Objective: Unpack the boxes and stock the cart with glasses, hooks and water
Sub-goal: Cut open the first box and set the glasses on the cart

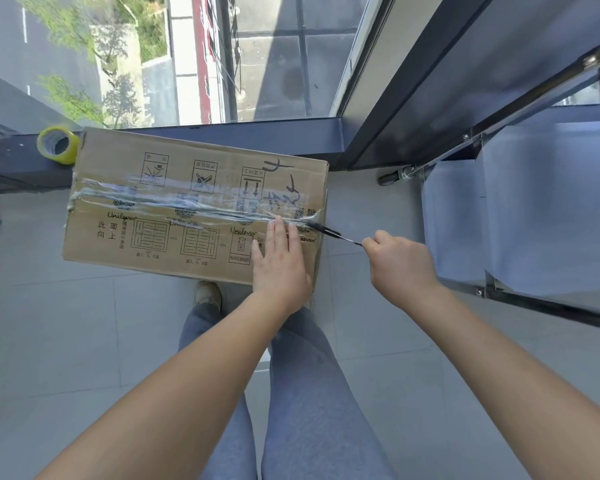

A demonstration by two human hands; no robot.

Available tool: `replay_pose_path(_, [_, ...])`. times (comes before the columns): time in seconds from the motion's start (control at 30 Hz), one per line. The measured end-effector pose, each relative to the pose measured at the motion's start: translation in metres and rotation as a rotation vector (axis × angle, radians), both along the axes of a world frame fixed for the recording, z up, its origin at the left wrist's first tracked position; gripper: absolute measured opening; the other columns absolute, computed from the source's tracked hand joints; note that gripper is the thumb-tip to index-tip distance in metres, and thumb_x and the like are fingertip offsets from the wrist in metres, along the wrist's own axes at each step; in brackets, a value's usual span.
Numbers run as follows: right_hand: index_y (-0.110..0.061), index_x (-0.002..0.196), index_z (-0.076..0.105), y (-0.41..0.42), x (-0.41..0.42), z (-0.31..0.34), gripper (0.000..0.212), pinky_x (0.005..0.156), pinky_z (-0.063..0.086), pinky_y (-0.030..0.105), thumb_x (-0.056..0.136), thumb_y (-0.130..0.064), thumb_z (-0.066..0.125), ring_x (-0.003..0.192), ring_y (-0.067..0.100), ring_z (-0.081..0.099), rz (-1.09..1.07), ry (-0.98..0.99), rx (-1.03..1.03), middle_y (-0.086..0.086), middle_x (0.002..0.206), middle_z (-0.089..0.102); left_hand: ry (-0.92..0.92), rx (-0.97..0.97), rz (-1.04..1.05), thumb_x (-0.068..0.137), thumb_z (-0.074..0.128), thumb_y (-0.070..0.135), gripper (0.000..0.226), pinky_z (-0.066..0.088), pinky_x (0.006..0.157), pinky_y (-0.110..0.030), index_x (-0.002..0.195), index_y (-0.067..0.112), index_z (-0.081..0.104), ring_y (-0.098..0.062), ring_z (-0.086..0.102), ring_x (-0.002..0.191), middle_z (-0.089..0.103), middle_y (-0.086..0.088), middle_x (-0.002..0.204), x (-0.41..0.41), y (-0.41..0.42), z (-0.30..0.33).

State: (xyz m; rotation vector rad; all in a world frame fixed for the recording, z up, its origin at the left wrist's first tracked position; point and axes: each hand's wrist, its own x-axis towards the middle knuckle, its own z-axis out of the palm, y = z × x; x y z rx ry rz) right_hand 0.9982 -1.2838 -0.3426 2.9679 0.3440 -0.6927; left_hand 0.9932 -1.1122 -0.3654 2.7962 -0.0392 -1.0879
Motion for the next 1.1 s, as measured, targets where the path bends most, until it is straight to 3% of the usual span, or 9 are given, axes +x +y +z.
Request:
replay_pose_path(0.07, [-0.011,0.107,0.055,-0.022,-0.008,0.005,0.018,0.051,0.023,0.028,0.093,-0.009,0.042,0.082,0.033,0.055,-0.116,0.105,-0.04,0.007,0.091,0.047,-0.005,0.001,0.001,0.09,0.045,0.026,0.082,0.0,0.116,-0.048,0.149,0.009,-0.009,-0.027,-0.015,0.145,-0.016,-0.013,0.156,0.0,-0.001,0.0])
replay_pose_path(0.1, [-0.012,0.108,0.055,-0.03,-0.012,0.007,0.02,0.055,0.028,0.03,0.097,-0.014,0.039,0.086,0.034,0.056,-0.212,0.099,0.034,0.007,0.095,0.051,-0.011,0.006,0.006,0.09,0.046,0.026,0.081,0.001,0.116,-0.048,0.149,0.01,-0.007,-0.028,-0.013,0.145,-0.014,-0.013,0.157,0.0,-0.003,0.0])
replay_pose_path(0.23, [0.002,0.085,0.054,-0.015,-0.008,-0.007,0.021,0.061,0.035,0.037,0.095,-0.012,0.042,0.069,0.027,0.045,-0.755,0.098,0.629,0.014,0.074,0.049,-0.064,0.005,0.128,0.09,0.046,0.027,0.07,0.007,0.115,-0.05,0.148,0.011,0.009,-0.029,0.001,0.144,0.002,-0.013,0.156,0.006,-0.015,0.003])
replay_pose_path(0.33, [0.008,0.085,0.055,0.015,-0.001,-0.027,0.024,0.069,0.049,0.047,0.093,-0.011,0.043,0.065,0.024,0.042,-0.931,0.14,0.785,0.013,0.071,0.048,-0.122,-0.029,0.135,0.092,0.04,0.021,0.065,0.008,0.115,-0.051,0.149,0.013,0.009,-0.026,0.003,0.144,0.005,-0.006,0.157,0.019,-0.022,0.003])
replay_pose_path(0.47, [-0.013,0.066,0.051,0.034,-0.003,-0.04,0.029,0.064,0.039,0.031,0.094,-0.012,0.044,0.062,0.022,0.043,-1.097,0.166,0.93,-0.002,0.061,0.045,-0.096,-0.032,0.035,0.092,0.036,0.012,0.069,0.005,0.116,-0.051,0.151,0.015,0.001,-0.02,-0.006,0.146,-0.006,0.001,0.159,0.034,-0.016,-0.003])
replay_pose_path(0.6, [-0.024,0.061,0.044,0.04,-0.006,-0.04,0.036,0.061,0.033,0.025,0.095,-0.013,0.042,0.058,0.017,0.041,-1.103,0.114,0.974,-0.009,0.057,0.041,-0.078,-0.031,-0.036,0.092,0.038,0.013,0.07,0.006,0.117,-0.049,0.151,0.017,0.0,-0.019,-0.007,0.146,-0.009,0.002,0.159,0.035,-0.005,-0.005])
replay_pose_path(0.7, [-0.023,0.074,0.054,0.043,-0.005,-0.04,0.027,0.059,0.031,0.023,0.096,-0.013,0.042,0.056,0.005,0.038,-1.073,0.084,0.992,-0.013,0.059,0.043,-0.08,-0.029,-0.055,0.093,0.038,0.014,0.07,0.005,0.117,-0.049,0.151,0.017,-0.001,-0.019,-0.008,0.146,-0.01,0.003,0.159,0.033,-0.003,-0.004])
replay_pose_path(0.87, [-0.019,0.09,0.061,0.042,-0.002,-0.038,0.022,0.054,0.032,0.016,0.097,-0.013,0.042,0.062,0.007,0.04,-1.021,0.055,0.962,-0.015,0.063,0.044,-0.065,-0.06,-0.04,0.093,0.036,0.012,0.069,0.006,0.117,-0.047,0.151,0.016,0.0,-0.019,-0.008,0.146,-0.01,0.002,0.159,0.035,-0.002,-0.004])
replay_pose_path(1.1, [-0.002,0.086,0.057,0.043,-0.001,-0.041,0.023,0.06,0.033,0.028,0.096,-0.012,0.039,0.062,0.014,0.039,-0.925,0.081,0.904,-0.004,0.065,0.046,-0.046,-0.05,-0.067,0.092,0.035,0.01,0.07,0.006,0.118,-0.043,0.151,0.016,-0.003,-0.02,-0.009,0.146,-0.012,0.001,0.158,0.036,0.0,-0.006])
